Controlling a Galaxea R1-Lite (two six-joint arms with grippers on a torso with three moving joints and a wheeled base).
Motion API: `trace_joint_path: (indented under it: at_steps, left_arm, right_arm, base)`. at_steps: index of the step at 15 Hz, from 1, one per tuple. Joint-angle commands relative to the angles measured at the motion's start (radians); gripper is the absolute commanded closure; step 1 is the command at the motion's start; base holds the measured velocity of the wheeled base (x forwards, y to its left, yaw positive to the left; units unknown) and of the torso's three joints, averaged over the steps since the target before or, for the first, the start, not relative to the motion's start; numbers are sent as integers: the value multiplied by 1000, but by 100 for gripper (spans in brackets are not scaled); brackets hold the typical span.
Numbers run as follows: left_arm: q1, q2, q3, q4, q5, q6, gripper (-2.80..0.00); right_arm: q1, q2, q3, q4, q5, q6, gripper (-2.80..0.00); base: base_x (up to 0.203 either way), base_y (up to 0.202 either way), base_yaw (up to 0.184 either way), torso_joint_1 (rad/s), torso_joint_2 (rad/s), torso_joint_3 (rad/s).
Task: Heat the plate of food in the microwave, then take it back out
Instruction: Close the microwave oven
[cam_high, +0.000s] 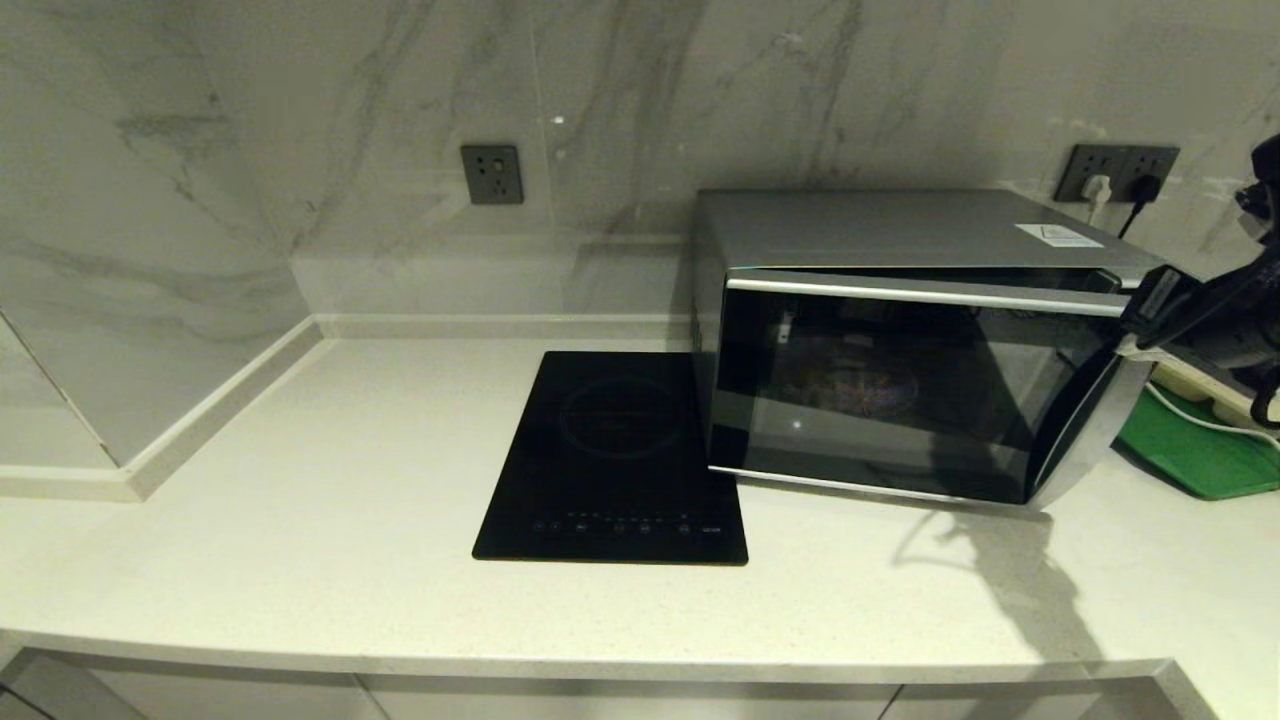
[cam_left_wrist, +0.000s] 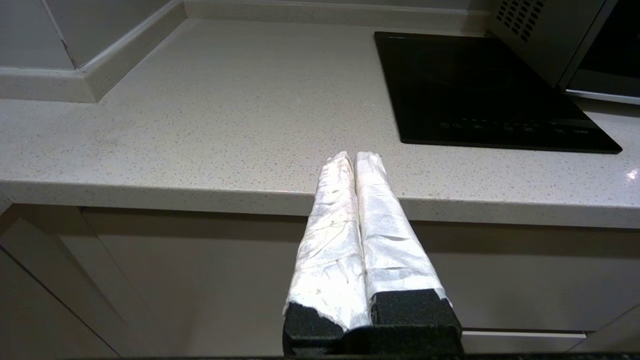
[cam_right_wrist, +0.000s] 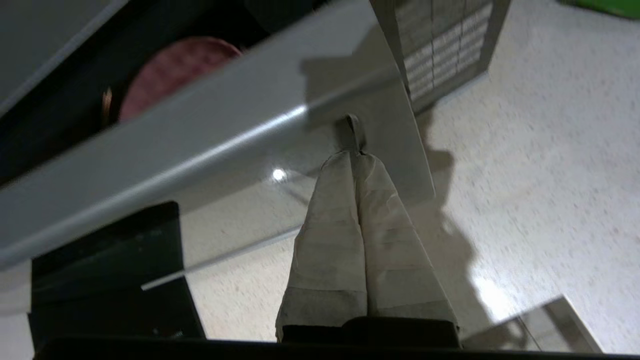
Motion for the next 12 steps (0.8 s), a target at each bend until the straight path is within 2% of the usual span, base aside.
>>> trace_joint_path:
  at_steps: [1, 5, 7, 12]
  left_arm:
    - [0, 0, 0, 0, 0, 0, 0]
    - [0, 0, 0, 0, 0, 0, 0]
    - [0, 0, 0, -2, 0, 0, 0]
    - [0, 0, 0, -1, 0, -1, 0]
  right_arm:
    - [0, 5, 0, -20, -1, 3, 0]
    - [0, 46, -22, -64, -11, 1, 0]
    - [0, 79, -31, -89, -60, 1, 0]
    - [-11, 133, -56, -138, -65, 7, 0]
  base:
    - [0, 0, 0, 0, 0, 0]
    - [0, 0, 0, 0, 0, 0]
    - [0, 0, 0, 0, 0, 0]
    - [0, 0, 0, 0, 0, 0]
